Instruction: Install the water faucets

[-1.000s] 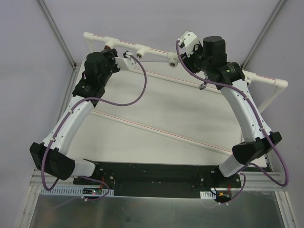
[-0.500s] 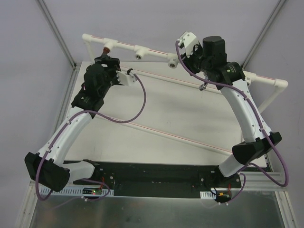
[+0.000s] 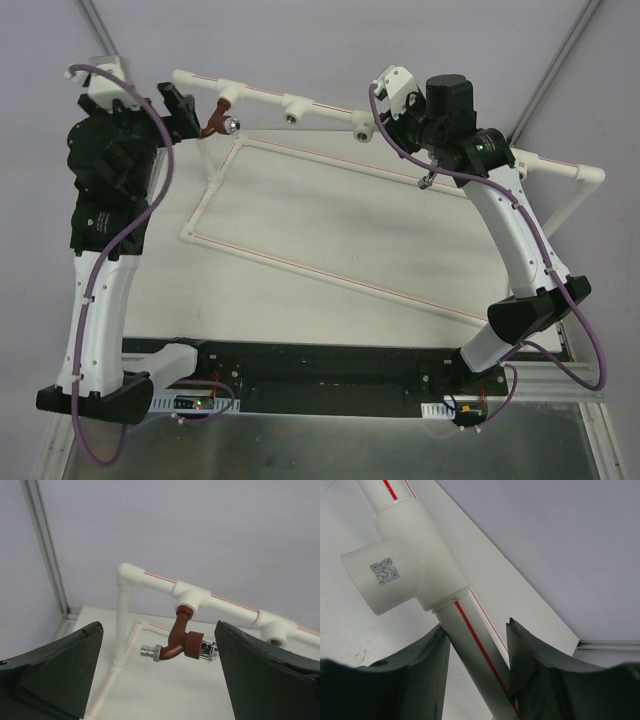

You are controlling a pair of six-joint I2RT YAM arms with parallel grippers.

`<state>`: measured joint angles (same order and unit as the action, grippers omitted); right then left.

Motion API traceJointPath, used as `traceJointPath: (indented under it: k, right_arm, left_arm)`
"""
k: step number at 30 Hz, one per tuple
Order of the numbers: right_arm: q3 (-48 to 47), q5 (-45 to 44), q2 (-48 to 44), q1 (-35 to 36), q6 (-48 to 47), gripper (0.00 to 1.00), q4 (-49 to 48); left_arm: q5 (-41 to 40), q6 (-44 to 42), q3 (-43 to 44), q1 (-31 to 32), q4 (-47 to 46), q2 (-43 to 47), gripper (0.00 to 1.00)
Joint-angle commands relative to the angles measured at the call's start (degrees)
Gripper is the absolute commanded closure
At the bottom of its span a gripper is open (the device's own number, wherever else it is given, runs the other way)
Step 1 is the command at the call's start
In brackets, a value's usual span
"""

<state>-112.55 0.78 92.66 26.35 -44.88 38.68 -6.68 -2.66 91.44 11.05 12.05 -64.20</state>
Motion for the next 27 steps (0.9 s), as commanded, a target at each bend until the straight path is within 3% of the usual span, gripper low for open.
traceJointPath:
  k: [1,6,13,16,20,23,27]
  right_arm:
    - [1.19,1.68,4.02,0.37,7.88,1.0,3.95]
    - [1.81,2.04,3.67,0.2,7.79,1.0,3.78]
    - [2.86,2.3,2.7,0.02,7.79,1.0,3.6]
    - [3.3,2.21,2.26,-0.07,7.79,1.0,3.51]
    - [3.65,2.3,1.73,-0.25,7.71,1.0,3.42]
    - [4.01,2.12,1.47,-0.42,7.79,1.0,3.34]
    - [4.71,1.6,0.85,-0.33,7.44,1.0,3.34]
  left_arm:
    - [5.08,39.35,-4.94,-6.99,5.0,3.02,0.01]
    - [11.32,59.06,-14.43,-12.44,-0.7,4.96,0.01]
    - [15.46,71.98,-21.72,-12.72,-10.63,2.86,0.01]
    - [16.52,77.7,-25.34,-12.72,-20.11,1.02,0.02]
    - [16.61,80.35,-25.61,-12.72,-25.49,-3.11,0.04]
    - [16.96,83.41,-26.22,-12.72,-31.63,-6.01,0.09]
    - [19.51,86.94,-26.4,-12.28,-37.18,-9.27,0.27]
